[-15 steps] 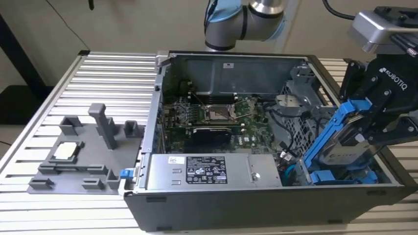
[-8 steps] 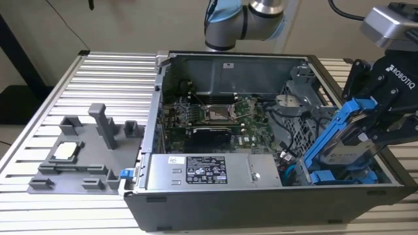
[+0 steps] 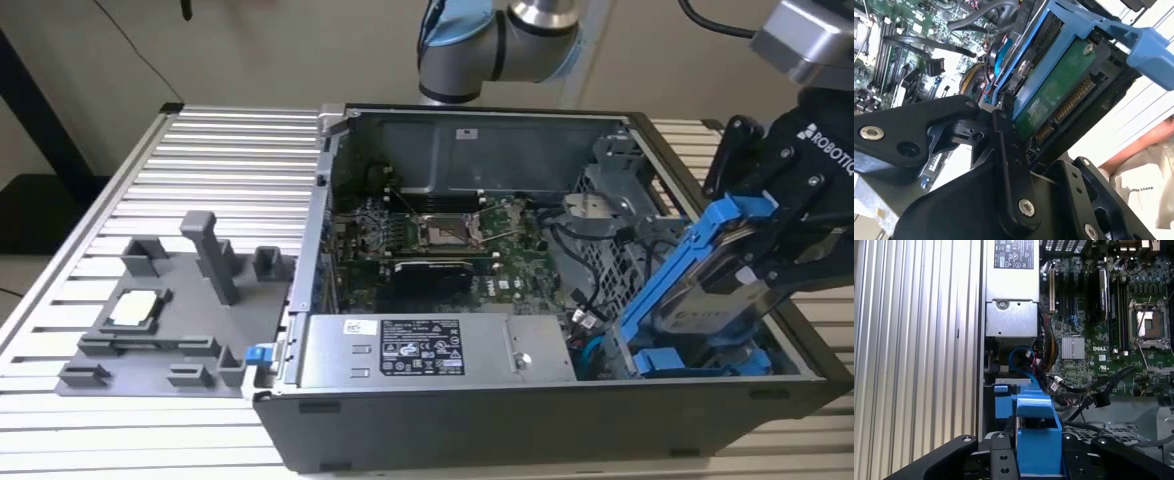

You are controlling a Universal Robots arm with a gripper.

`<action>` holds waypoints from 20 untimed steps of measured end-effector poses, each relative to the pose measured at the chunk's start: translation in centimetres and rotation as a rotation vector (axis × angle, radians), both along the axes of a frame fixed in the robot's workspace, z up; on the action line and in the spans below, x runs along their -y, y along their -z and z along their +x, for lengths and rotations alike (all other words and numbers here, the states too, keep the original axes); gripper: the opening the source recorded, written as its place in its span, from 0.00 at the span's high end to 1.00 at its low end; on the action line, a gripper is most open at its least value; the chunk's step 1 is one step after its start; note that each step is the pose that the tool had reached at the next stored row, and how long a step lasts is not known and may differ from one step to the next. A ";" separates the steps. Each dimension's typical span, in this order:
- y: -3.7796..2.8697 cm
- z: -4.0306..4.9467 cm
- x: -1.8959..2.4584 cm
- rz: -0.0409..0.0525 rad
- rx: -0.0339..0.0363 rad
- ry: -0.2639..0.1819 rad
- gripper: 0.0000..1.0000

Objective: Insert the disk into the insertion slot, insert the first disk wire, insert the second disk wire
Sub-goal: 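Insert the disk into the insertion slot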

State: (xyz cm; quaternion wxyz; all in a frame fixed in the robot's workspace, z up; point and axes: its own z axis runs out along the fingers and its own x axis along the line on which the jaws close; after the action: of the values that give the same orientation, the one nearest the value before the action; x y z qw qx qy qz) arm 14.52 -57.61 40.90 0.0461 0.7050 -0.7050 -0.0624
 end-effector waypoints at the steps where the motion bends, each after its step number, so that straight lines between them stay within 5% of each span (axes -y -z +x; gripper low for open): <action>1: 0.07 0.05 0.00 0.0003 0.0002 0.000 0.67; 8: 0.40 0.54 0.00 0.0000 0.0004 0.000 0.67; 20: 2.19 0.56 0.00 -0.0003 0.0004 0.000 0.67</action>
State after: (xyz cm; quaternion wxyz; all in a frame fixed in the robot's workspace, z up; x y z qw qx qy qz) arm 15.08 -57.61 38.71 0.0461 0.7050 -0.7050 -0.0621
